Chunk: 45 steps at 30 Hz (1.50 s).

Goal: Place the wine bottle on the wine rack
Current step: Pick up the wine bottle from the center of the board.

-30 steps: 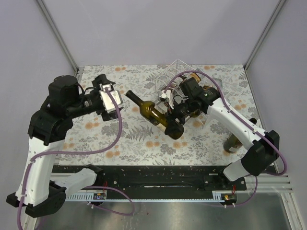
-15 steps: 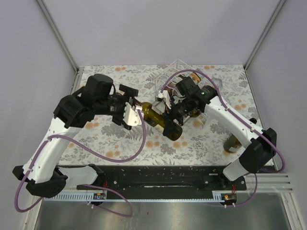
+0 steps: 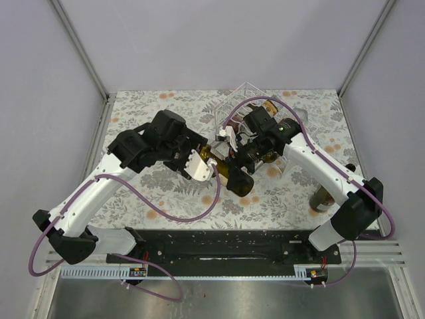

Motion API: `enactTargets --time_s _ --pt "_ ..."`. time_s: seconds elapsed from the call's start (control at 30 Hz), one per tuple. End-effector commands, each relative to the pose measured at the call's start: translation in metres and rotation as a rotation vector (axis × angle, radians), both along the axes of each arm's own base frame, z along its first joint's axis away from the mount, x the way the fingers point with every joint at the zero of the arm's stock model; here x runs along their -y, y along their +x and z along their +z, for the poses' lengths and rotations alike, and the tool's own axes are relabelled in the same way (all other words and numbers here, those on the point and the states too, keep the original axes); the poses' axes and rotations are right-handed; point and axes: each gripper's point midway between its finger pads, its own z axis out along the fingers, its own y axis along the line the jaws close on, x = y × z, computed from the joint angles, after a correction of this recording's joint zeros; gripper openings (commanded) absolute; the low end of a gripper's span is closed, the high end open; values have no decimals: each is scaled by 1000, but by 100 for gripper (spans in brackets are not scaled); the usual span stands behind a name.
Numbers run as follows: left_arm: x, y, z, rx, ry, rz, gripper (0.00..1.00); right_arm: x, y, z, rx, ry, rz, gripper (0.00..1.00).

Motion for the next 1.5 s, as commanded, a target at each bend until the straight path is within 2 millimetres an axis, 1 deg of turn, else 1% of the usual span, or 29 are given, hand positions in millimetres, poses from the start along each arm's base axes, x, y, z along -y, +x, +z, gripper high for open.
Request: enactTargets --time_s 0.0,0.1,0.27,0.33,0.43,0.5,0.7,0.8,0.83,0.87,0.9,1.0,1.07,1.1,1.13,1.2,1.23,1.27,1.33,1.37,1.43,1.47 --pt "5 19 13 110 -2 6 74 -14 -4 34 43 123 61 0" --pt "9 24 13 115 -23 20 70 -15 -5 33 42 124 65 0" --pt "15 23 10 103 -30 4 59 -15 -5 31 36 119 63 0" --pt "17 22 8 98 -26 -1 58 -15 -4 32 39 119 62 0" --pt "18 21 0 90 -8 -11 62 -15 -5 32 40 118 64 0" --pt "16 21 -4 94 15 -17 62 -14 -5 30 32 111 66 0" --pt "14 21 -19 101 99 -45 59 -12 -5 29 25 97 70 0" --pt "14 20 -26 102 135 -59 54 -13 -5 28 21 94 74 0" --pt "15 19 -29 99 145 -68 52 -14 -5 29 23 97 77 0" --pt "12 22 -31 111 170 -56 47 -13 -4 29 25 94 74 0" --pt "12 22 -34 110 181 -58 42 -13 -5 28 21 92 74 0" --pt "8 21 -44 105 218 -56 29 -12 -5 27 21 86 76 0" --pt "5 21 -49 102 240 -50 15 -12 -5 27 23 85 77 0" --pt "4 22 -51 98 246 -44 5 -11 -6 27 24 83 77 0" --pt "4 21 -51 98 239 -39 0 -11 -6 27 24 83 78 0" --pt "4 18 -52 80 221 -28 0 -11 -5 26 26 77 76 0" --pt "4 16 -51 75 208 -21 0 -10 -6 25 22 72 76 4" --pt "4 14 -52 60 200 -13 0 -9 -5 26 24 70 76 13" --pt "1 9 -53 32 179 13 0 -8 -6 25 19 59 74 23" --pt "1 5 -55 11 165 23 0 -7 -6 25 21 56 73 30" --pt "0 -2 -55 -24 131 47 0 -5 -7 23 21 45 68 37" --pt "3 -7 -55 -48 102 46 0 -5 -7 21 20 39 66 41"
